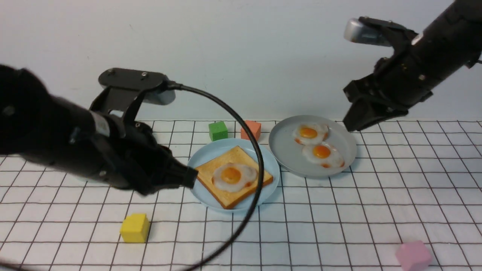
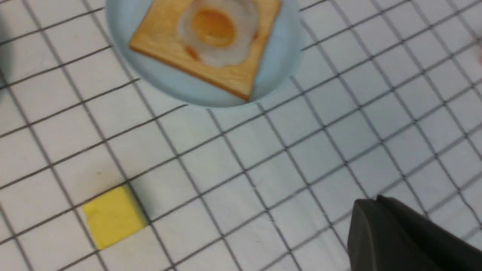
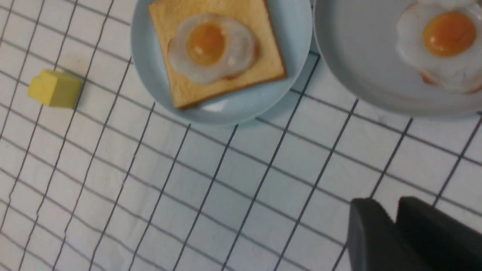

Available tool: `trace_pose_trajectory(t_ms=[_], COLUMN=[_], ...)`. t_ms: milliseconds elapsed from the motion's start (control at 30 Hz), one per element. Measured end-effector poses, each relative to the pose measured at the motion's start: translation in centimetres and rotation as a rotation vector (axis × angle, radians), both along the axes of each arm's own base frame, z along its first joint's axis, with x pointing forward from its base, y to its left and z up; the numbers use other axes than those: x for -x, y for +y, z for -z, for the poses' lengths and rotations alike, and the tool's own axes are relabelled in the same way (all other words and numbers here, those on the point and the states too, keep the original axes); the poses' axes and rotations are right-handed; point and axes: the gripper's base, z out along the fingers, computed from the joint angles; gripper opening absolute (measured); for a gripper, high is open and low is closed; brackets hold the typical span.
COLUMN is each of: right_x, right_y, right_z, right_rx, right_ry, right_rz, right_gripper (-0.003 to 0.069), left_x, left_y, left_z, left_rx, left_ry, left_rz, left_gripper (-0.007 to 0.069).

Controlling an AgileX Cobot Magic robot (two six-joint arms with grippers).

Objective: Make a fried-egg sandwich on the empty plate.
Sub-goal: Use the left arm to grab a slice of bread

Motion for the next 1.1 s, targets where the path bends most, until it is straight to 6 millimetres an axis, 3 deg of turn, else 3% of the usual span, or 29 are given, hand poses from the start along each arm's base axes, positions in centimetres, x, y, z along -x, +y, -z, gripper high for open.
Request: trace_pose_trajectory(t_ms=[33,67,167,200,233,267,300,333,500,633,833,1000,1100], right_x=[1.2,3.9,8.2,8.5,10.6,10.8,12.8,13.0,17.6,19.9,20.7,20.6,20.6], right_y=[-0.2,-0.7,-1.4,-1.4,-1.7,-1.8,-2.1,-2.1,-2.2,-1.7,-1.1,-1.0,-1.0], right_z=[-0.5,-1.6,-2.9,-3.0,-3.4,-3.4,-3.9,-3.8,-5.6,-6.7,-6.2,-5.9,-5.6], right_rx=[-0.001,-0.009,-0.033,-0.036,-0.044,-0.044,-0.058,-0.059,-0.092,-0.123,-0.125,-0.119,-0.116], right_ry=[-0.008,-0.027,-0.077,-0.08,-0.105,-0.107,-0.148,-0.147,-0.364,-0.487,-0.474,-0.448,-0.438], right_rz=[-0.002,-0.002,0.004,0.003,-0.004,-0.004,-0.006,-0.005,-0.067,-0.136,-0.196,-0.205,-0.206], right_gripper=[0.0064,0.001,-0.001,-0.001,-0.0007,-0.0007,0.0,0.0001,0.0011,0.0014,0.0014,0.0016,0.0017], left_x=[-1.7,-4.7,-9.1,-9.4,-11.2,-11.4,-13.2,-13.4,-17.2,-18.7,-19.5,-20.1,-20.5], left_y=[0.6,1.7,4.1,4.4,5.2,5.3,6.1,6.2,7.8,8.4,8.7,9.1,9.2], left_z=[0.4,1.2,2.4,2.4,3.2,3.3,4.3,4.4,8.8,11.0,10.7,11.1,12.6], left_rx=[-0.014,-0.041,-0.095,-0.101,-0.131,-0.135,-0.173,-0.179,-0.284,-0.381,-0.435,-0.488,-0.521], left_ry=[0.02,0.047,0.061,0.059,0.06,0.06,0.064,0.064,0.141,0.175,0.115,0.074,0.081], left_rz=[-0.036,-0.079,-0.118,-0.12,-0.118,-0.117,-0.108,-0.107,-0.089,-0.06,-0.053,-0.037,-0.02], left_gripper=[-0.0013,-0.0013,-0.0013,-0.0013,-0.0013,-0.0013,-0.0013,-0.0013,-0.0002,0.008,0.0266,0.0342,0.0353])
